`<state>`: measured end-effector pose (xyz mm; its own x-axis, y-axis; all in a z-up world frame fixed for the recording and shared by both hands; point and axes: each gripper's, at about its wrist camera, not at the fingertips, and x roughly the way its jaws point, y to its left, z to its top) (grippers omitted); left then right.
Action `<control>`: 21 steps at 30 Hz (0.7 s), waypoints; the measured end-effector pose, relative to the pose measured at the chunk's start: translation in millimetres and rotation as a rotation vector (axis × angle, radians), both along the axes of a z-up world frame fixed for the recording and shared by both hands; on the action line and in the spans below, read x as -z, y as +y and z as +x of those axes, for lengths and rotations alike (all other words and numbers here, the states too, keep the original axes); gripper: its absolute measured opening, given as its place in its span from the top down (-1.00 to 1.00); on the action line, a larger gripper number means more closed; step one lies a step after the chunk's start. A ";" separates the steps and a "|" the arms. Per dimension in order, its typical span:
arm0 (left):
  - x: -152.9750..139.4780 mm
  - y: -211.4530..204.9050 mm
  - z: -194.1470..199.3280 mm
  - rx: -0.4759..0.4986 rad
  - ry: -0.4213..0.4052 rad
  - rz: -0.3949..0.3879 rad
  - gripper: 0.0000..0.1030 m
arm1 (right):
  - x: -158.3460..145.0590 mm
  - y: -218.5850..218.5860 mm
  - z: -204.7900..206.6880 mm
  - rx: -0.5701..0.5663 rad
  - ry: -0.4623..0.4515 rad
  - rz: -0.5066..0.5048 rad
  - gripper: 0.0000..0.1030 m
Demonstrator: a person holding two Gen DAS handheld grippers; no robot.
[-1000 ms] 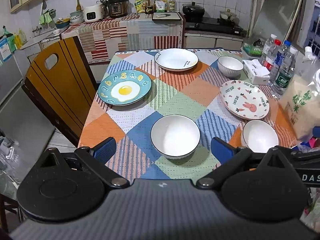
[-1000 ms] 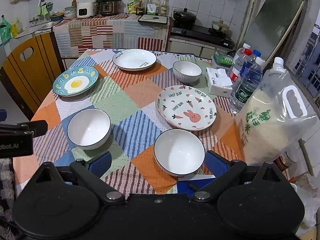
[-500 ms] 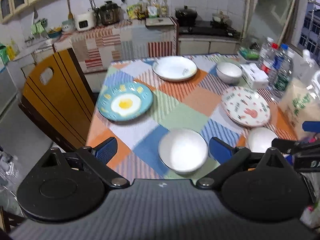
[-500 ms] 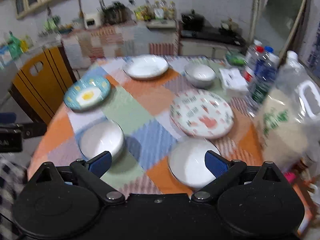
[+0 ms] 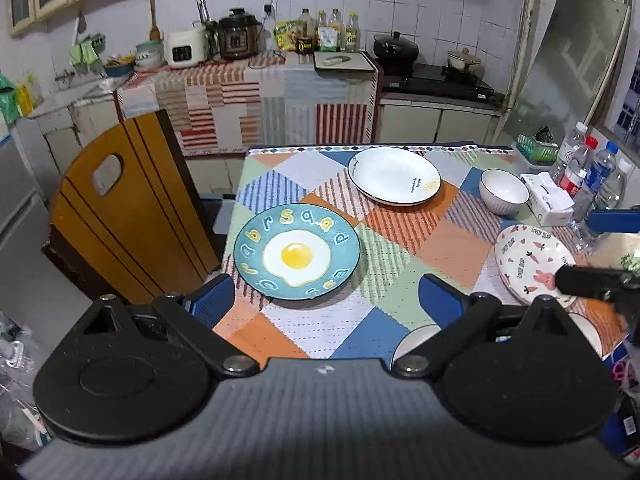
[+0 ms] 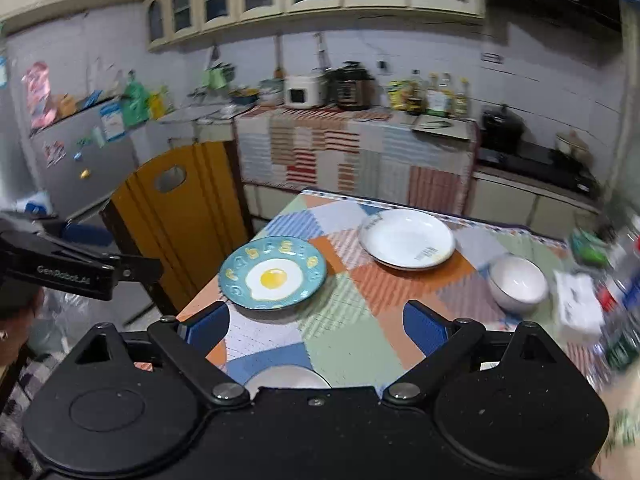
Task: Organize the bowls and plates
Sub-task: 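Reach the left gripper to the blue egg-print plate and grasp its rim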
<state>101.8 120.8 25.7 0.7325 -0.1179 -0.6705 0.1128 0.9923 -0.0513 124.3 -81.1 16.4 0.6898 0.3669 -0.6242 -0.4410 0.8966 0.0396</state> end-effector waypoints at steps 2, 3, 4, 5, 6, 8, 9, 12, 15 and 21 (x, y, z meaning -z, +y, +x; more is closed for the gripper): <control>4.2 7.0 14.2 0.003 0.020 -0.023 -0.93 | 1.1 9.1 13.7 -0.041 0.024 -0.012 -0.86; 7.7 9.5 22.0 0.002 0.027 -0.028 -0.91 | 2.6 14.0 21.0 -0.064 0.034 -0.017 -0.85; 11.7 11.6 29.4 0.001 0.031 -0.029 -0.89 | 4.6 17.5 27.2 -0.085 0.039 -0.017 -0.85; 17.5 14.9 37.7 -0.004 0.037 -0.028 -0.86 | 7.1 20.0 32.6 -0.110 0.038 -0.010 -0.85; 23.7 16.5 43.7 -0.011 0.042 -0.028 -0.82 | 11.2 23.7 36.9 -0.128 0.032 -0.003 -0.85; 40.3 23.6 58.5 -0.032 0.055 -0.035 -0.78 | 22.6 29.3 48.2 -0.142 0.028 0.004 -0.85; 49.2 26.3 64.9 -0.043 0.065 -0.035 -0.75 | 31.7 33.3 55.8 -0.143 0.039 0.006 -0.84; 76.5 33.4 86.8 -0.064 0.096 -0.027 -0.72 | 60.4 40.3 81.0 -0.135 0.099 0.071 -0.78; 104.4 42.0 107.5 -0.075 0.141 -0.028 -0.71 | 88.7 45.6 107.4 -0.109 0.171 0.143 -0.78; 146.6 58.4 146.0 -0.101 0.202 -0.022 -0.71 | 137.8 55.5 159.7 -0.027 0.325 0.238 -0.72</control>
